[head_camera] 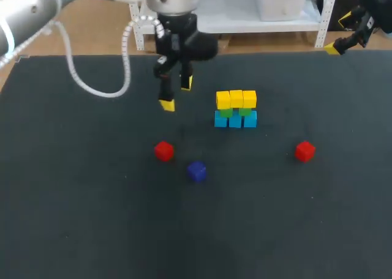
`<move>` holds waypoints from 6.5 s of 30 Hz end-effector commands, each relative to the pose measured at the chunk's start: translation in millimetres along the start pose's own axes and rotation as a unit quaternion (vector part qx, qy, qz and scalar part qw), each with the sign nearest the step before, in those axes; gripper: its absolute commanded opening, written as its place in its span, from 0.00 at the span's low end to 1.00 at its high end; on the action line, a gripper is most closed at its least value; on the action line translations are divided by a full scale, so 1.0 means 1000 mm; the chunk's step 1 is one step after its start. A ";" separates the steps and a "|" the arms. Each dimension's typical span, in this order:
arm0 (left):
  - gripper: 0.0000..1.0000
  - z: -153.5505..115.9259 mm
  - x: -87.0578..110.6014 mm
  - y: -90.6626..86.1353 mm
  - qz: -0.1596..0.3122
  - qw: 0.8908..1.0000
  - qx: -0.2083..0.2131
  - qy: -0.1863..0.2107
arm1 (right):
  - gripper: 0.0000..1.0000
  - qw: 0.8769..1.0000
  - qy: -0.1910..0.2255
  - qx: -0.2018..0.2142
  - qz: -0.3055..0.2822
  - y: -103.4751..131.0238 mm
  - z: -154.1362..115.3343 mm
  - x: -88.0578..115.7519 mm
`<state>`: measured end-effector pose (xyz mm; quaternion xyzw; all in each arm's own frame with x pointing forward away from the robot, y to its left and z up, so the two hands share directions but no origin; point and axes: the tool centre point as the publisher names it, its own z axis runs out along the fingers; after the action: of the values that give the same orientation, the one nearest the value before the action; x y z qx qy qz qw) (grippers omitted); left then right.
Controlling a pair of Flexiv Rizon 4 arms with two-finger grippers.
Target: Place the blue cubes, place green cubes on the blue cubes, place the yellow cubes on the green cubes, then place the red cubes on the yellow cubes, and place purple cube on the red cubes.
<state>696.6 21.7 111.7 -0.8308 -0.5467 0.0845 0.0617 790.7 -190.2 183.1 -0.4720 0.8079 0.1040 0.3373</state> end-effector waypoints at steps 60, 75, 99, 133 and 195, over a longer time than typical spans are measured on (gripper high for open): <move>1.00 0.069 0.014 -0.059 0.026 0.982 -0.188 0.003 | 1.00 1.000 -0.002 -0.002 -0.001 -0.001 0.000 0.001; 1.00 0.064 -0.005 -0.043 0.026 0.995 -0.068 0.063 | 1.00 1.000 -0.002 -0.002 -0.001 -0.001 0.000 0.001; 1.00 0.108 0.019 -0.037 0.066 0.994 -0.050 0.069 | 1.00 1.000 -0.002 -0.002 -0.001 -0.001 0.000 0.001; 0.00 0.117 0.006 -0.031 0.075 0.996 -0.052 -0.007 | 1.00 1.000 -0.002 -0.002 -0.001 -0.001 0.000 0.001; 0.00 -0.022 -0.097 0.109 -0.146 0.985 -0.087 -0.032 | 1.00 1.000 -0.002 -0.002 -0.001 -0.001 0.000 0.001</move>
<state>748.2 -104.6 120.9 -0.7402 -0.6699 0.0257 -0.0515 790.7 -190.2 183.1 -0.4720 0.8079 0.1040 0.3372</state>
